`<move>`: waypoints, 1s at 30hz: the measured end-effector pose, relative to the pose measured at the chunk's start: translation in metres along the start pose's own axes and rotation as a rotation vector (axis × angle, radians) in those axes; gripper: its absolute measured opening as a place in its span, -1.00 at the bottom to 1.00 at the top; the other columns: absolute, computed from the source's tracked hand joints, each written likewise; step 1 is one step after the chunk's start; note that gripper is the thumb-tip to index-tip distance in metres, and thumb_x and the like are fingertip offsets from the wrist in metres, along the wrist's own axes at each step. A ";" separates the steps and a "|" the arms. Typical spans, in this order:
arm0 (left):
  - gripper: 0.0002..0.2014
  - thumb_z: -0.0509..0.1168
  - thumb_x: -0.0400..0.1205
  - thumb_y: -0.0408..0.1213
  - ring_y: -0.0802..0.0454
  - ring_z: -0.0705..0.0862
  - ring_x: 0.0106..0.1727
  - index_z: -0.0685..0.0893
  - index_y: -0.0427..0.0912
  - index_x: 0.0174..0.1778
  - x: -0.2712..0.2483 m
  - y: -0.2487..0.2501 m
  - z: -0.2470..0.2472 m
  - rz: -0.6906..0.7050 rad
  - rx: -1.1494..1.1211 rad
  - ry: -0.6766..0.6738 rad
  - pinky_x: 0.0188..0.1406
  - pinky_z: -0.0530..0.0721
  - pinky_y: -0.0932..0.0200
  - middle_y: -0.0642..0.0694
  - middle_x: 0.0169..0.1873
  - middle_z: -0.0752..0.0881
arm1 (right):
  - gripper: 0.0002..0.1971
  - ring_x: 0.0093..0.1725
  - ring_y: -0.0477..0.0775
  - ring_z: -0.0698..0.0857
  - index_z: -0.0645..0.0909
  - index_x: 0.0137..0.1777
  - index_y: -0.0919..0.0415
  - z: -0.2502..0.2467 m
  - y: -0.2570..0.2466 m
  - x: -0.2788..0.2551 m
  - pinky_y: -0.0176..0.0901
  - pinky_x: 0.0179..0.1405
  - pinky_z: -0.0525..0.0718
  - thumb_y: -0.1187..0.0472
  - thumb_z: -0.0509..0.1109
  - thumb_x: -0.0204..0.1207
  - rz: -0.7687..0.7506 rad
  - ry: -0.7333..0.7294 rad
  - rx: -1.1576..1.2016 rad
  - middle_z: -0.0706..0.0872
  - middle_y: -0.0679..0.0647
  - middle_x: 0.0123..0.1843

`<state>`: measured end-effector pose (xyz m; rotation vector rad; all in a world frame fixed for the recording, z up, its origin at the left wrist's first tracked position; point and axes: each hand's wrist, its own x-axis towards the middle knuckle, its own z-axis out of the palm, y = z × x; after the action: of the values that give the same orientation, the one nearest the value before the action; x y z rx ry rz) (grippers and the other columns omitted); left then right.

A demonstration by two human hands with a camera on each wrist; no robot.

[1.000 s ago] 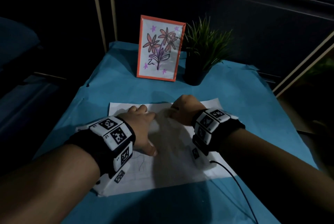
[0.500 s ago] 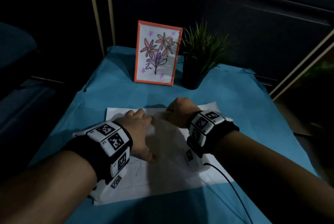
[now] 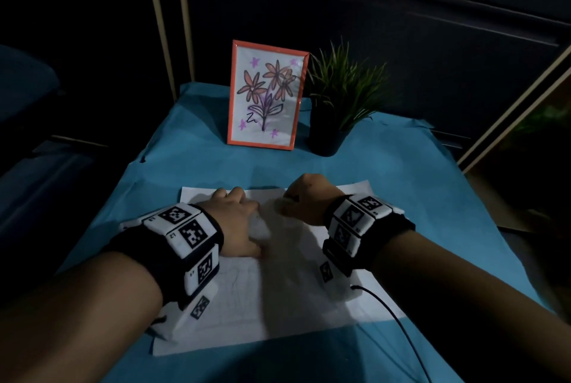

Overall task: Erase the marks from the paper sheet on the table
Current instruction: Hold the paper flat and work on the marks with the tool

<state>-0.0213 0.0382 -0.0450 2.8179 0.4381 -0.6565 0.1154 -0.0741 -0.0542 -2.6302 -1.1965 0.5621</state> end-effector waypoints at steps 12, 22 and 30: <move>-0.16 0.46 0.38 0.21 -0.17 0.29 0.44 0.25 0.18 0.55 0.006 -0.001 0.000 0.005 -0.008 0.034 0.41 0.45 -0.05 -0.04 0.45 0.28 | -0.77 -0.06 0.21 0.67 0.74 -0.11 0.21 0.005 -0.009 0.005 -0.18 -0.20 0.53 0.09 0.32 0.49 -0.090 0.001 -0.046 0.76 0.20 -0.05; -0.12 0.47 0.34 0.25 -0.15 0.28 0.46 0.24 0.21 0.56 0.009 -0.003 0.000 -0.001 0.015 0.035 0.40 0.48 -0.10 -0.02 0.45 0.28 | -0.79 -0.08 0.18 0.62 0.74 -0.12 0.17 0.002 -0.006 -0.001 -0.20 -0.19 0.45 0.08 0.33 0.51 -0.085 -0.033 -0.056 0.70 0.15 -0.11; -0.17 0.45 0.38 0.23 -0.15 0.31 0.43 0.27 0.18 0.53 0.010 -0.002 0.001 -0.015 0.030 0.030 0.36 0.50 -0.09 -0.02 0.41 0.30 | -0.78 -0.05 0.22 0.66 0.70 -0.19 0.17 0.004 -0.008 -0.001 -0.20 -0.21 0.47 0.06 0.32 0.52 -0.055 0.008 -0.073 0.73 0.18 -0.06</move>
<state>-0.0138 0.0426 -0.0505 2.8589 0.4595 -0.6296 0.1076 -0.0697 -0.0547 -2.6470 -1.3064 0.5071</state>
